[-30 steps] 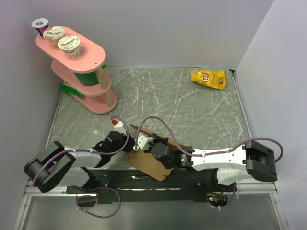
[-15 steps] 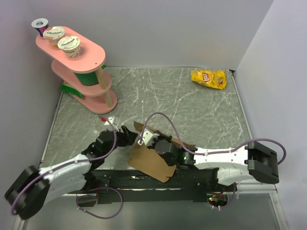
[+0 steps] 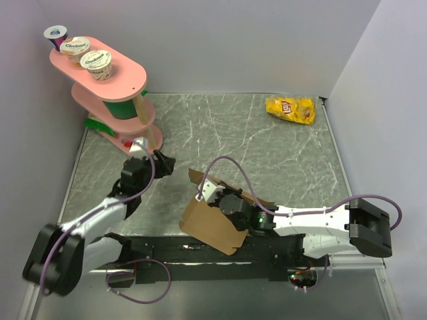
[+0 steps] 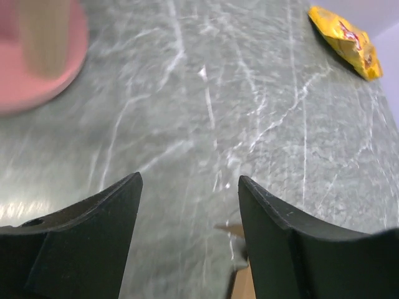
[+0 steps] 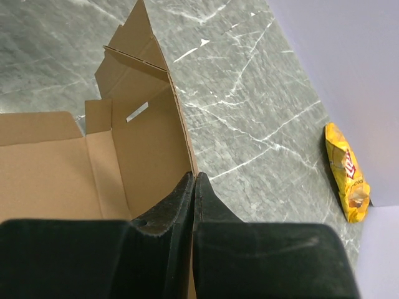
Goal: Fold the paper box
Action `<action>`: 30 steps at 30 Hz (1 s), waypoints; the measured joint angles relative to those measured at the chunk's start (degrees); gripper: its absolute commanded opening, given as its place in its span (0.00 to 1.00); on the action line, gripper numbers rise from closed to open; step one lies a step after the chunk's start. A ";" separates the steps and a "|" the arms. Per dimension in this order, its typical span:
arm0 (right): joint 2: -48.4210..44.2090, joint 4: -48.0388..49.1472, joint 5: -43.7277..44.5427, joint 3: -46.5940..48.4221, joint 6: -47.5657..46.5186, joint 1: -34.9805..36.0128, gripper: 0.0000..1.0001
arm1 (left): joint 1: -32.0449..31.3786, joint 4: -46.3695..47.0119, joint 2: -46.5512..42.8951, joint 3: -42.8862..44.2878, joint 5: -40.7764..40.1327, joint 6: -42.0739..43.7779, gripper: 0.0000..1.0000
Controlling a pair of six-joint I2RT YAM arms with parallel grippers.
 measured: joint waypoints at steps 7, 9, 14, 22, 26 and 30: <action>-0.02 -0.02 -0.02 0.00 0.00 0.00 0.00 | 1.77 10.80 18.60 10.08 13.35 7.08 0.61; 0.00 -0.02 -0.02 0.00 0.00 -0.02 0.00 | 1.84 13.44 23.19 11.96 17.31 8.48 0.58; 0.20 0.04 0.00 0.00 -0.02 -0.04 0.00 | 1.84 18.69 31.01 11.85 25.99 9.40 0.56; 1.40 0.42 1.73 0.00 -0.74 -0.04 0.00 | 0.02 21.22 31.36 8.98 28.92 10.38 0.55; 2.27 0.87 3.28 0.00 -1.77 -0.09 0.00 | -2.34 21.59 30.95 6.86 28.81 10.62 0.54; 3.02 1.55 4.39 0.00 -3.28 -0.09 0.00 | -3.93 21.86 29.97 4.70 28.48 10.38 0.54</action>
